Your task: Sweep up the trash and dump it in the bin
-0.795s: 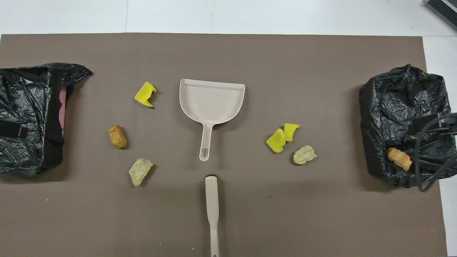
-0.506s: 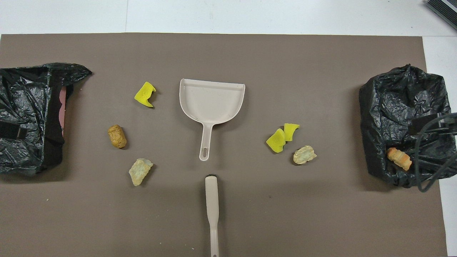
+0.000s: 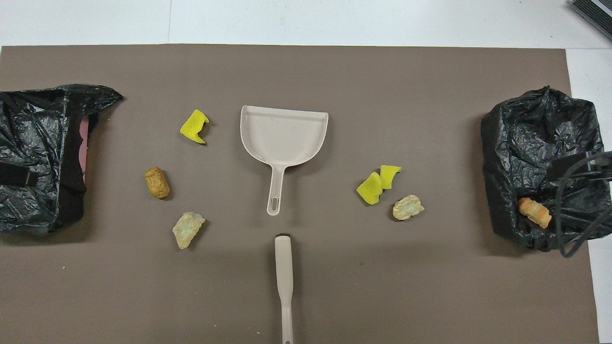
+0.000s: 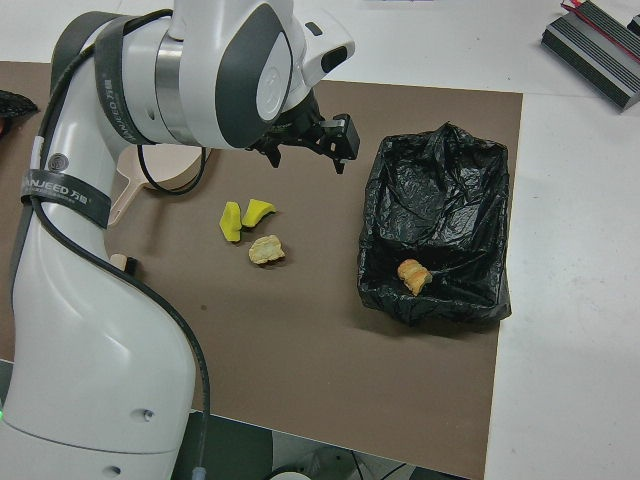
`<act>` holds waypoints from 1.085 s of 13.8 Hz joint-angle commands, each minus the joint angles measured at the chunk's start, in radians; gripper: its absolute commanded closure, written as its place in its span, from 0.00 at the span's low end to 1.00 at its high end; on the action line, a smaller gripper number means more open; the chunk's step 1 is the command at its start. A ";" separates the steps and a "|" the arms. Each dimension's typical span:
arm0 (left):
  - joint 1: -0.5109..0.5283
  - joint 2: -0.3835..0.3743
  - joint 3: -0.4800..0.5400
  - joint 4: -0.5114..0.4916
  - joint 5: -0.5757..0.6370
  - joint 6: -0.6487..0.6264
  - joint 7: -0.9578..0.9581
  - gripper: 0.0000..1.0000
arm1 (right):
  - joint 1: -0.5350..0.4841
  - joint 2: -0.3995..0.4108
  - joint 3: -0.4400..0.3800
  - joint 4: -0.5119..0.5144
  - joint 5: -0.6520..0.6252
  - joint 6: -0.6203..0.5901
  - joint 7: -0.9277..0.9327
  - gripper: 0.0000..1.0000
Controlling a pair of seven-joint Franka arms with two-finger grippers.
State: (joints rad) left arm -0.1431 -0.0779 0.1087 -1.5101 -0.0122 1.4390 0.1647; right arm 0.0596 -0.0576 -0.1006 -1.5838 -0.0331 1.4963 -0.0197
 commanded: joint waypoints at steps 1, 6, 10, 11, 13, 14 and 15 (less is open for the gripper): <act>-0.009 -0.028 -0.007 -0.033 0.017 0.020 -0.013 0.00 | 0.002 -0.024 -0.002 -0.024 0.021 0.002 0.004 0.00; -0.009 -0.078 -0.089 -0.109 0.014 0.030 -0.043 0.00 | -0.004 -0.024 -0.004 -0.019 0.019 -0.001 0.004 0.00; -0.009 -0.151 -0.196 -0.260 0.011 0.073 -0.154 0.00 | 0.003 -0.025 0.010 -0.028 0.021 0.007 -0.008 0.00; -0.009 -0.173 -0.223 -0.298 0.008 0.086 -0.169 0.00 | 0.005 -0.015 0.025 -0.027 0.019 0.012 -0.005 0.00; -0.010 -0.239 -0.280 -0.402 0.000 0.130 -0.212 0.00 | 0.026 0.016 0.044 -0.018 0.018 0.015 0.001 0.00; -0.010 -0.267 -0.302 -0.450 -0.020 0.147 -0.226 0.00 | 0.037 0.033 0.044 -0.018 0.019 0.028 0.003 0.00; -0.010 -0.289 -0.334 -0.491 -0.041 0.162 -0.234 0.00 | 0.060 0.050 0.044 -0.018 0.021 0.051 0.004 0.00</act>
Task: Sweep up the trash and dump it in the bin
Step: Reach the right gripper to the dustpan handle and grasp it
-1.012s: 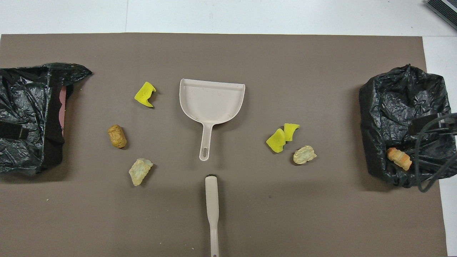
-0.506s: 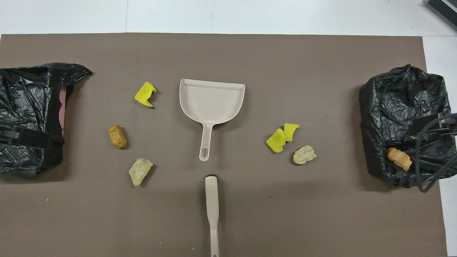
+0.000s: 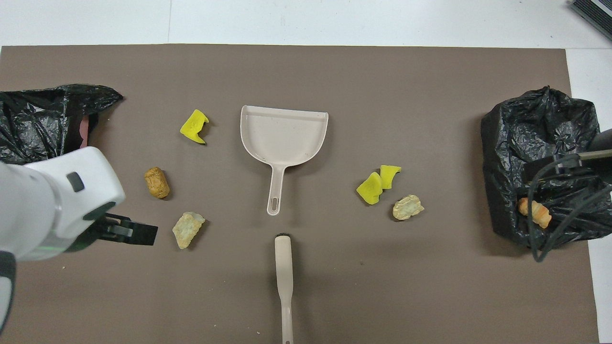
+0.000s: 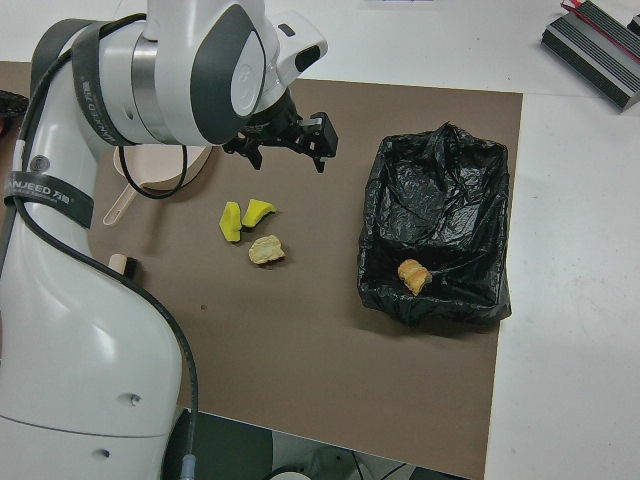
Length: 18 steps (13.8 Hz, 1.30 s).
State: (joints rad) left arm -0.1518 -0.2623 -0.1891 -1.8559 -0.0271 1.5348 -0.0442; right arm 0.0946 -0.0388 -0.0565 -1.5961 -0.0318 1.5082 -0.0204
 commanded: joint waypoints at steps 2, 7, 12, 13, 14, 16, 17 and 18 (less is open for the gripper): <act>-0.002 -0.120 -0.116 -0.215 -0.039 0.106 -0.093 0.00 | 0.077 0.060 0.001 -0.005 0.024 0.069 0.035 0.00; -0.006 -0.169 -0.303 -0.389 -0.169 0.244 -0.209 0.00 | 0.209 0.180 0.000 -0.004 0.085 0.200 0.247 0.00; -0.011 -0.167 -0.400 -0.465 -0.244 0.338 -0.261 0.00 | 0.356 0.302 0.001 -0.004 0.093 0.346 0.471 0.00; -0.014 -0.154 -0.435 -0.468 -0.244 0.350 -0.272 0.00 | 0.385 0.325 0.000 -0.004 0.095 0.372 0.523 0.00; -0.012 -0.134 -0.491 -0.494 -0.244 0.410 -0.320 0.00 | 0.416 0.353 0.000 0.002 0.086 0.389 0.583 0.00; -0.014 -0.103 -0.573 -0.537 -0.246 0.523 -0.399 0.00 | 0.473 0.430 0.000 0.068 0.082 0.391 0.634 0.00; -0.017 -0.074 -0.579 -0.537 -0.246 0.534 -0.408 0.00 | 0.490 0.469 0.001 0.103 0.075 0.391 0.661 0.00; -0.017 -0.039 -0.607 -0.536 -0.246 0.553 -0.416 0.00 | 0.516 0.503 0.000 0.132 0.075 0.398 0.715 0.00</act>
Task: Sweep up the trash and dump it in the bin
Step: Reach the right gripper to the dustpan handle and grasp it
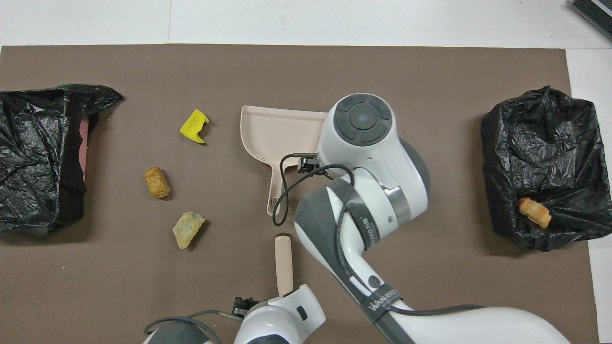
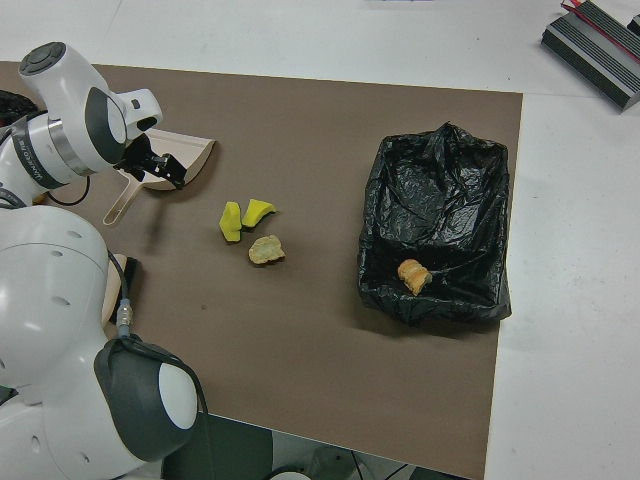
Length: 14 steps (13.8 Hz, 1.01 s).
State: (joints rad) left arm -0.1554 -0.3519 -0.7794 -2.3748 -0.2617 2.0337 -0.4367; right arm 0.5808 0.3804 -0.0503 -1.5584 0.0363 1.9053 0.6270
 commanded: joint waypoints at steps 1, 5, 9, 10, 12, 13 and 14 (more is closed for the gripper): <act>-0.012 0.098 -0.058 -0.017 -0.011 0.098 -0.033 0.00 | 0.037 0.113 -0.005 0.107 0.005 0.026 0.115 0.00; -0.012 0.179 -0.070 -0.007 -0.013 0.158 -0.051 0.00 | 0.091 0.180 -0.005 0.162 0.008 0.060 0.180 0.09; -0.012 0.194 -0.070 -0.009 -0.013 0.155 -0.053 0.00 | 0.135 0.219 -0.007 0.167 0.001 0.084 0.235 0.16; -0.012 0.194 -0.070 -0.011 -0.013 0.154 -0.054 0.00 | 0.145 0.229 -0.007 0.161 -0.006 0.110 0.252 0.17; -0.012 0.192 -0.070 -0.015 -0.013 0.149 -0.056 0.00 | 0.152 0.226 -0.007 0.159 -0.006 0.106 0.254 0.32; -0.012 0.194 -0.070 -0.018 -0.013 0.151 -0.057 0.00 | 0.152 0.224 -0.007 0.158 -0.007 0.101 0.254 0.56; -0.009 0.194 -0.070 -0.018 -0.013 0.143 -0.054 0.00 | 0.149 0.224 -0.007 0.161 -0.015 0.081 0.244 0.81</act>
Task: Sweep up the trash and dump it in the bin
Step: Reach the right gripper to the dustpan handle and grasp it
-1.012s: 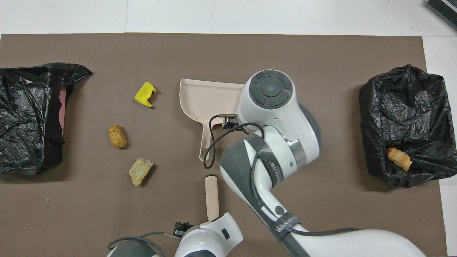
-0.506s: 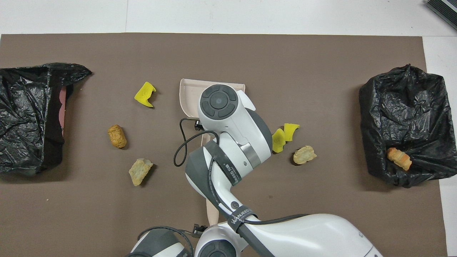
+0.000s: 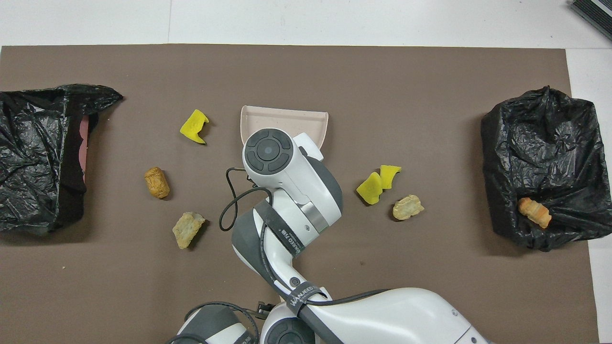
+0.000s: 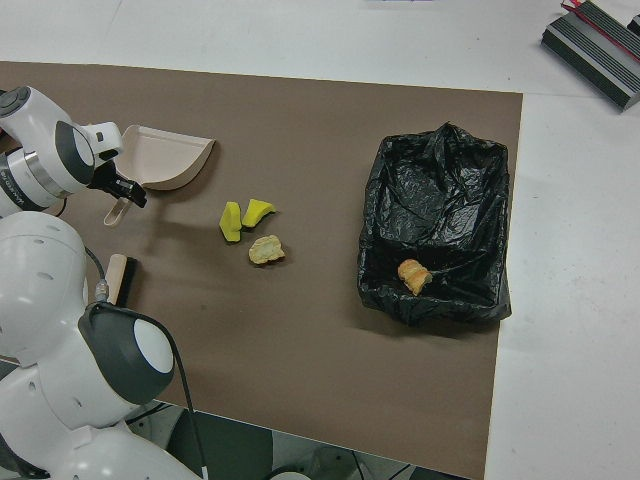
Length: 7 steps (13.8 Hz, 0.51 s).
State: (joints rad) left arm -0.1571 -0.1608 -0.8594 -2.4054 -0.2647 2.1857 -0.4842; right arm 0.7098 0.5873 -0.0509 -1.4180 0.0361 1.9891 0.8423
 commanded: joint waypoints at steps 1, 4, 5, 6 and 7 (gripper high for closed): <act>-0.009 0.001 0.010 0.009 -0.010 -0.021 -0.004 0.00 | 0.014 0.017 -0.006 0.024 -0.037 -0.041 0.023 1.00; -0.009 -0.003 0.010 0.008 -0.010 -0.064 -0.002 0.21 | -0.012 -0.012 -0.009 0.030 -0.035 -0.059 -0.006 1.00; -0.009 -0.006 0.010 0.008 -0.010 -0.085 -0.004 0.30 | -0.032 -0.033 -0.007 0.028 -0.031 -0.068 -0.029 1.00; -0.012 -0.011 0.010 0.005 -0.011 -0.099 -0.016 0.36 | -0.045 -0.056 -0.007 0.028 -0.025 -0.079 -0.051 1.00; -0.012 -0.009 0.010 0.003 -0.011 -0.099 -0.019 0.38 | -0.064 -0.081 -0.007 0.022 0.001 -0.084 -0.077 1.00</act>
State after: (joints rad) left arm -0.1571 -0.1604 -0.8577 -2.4028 -0.2647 2.1158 -0.4863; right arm 0.6841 0.5624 -0.0650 -1.3927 0.0187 1.9418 0.8187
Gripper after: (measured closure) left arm 0.300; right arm 0.665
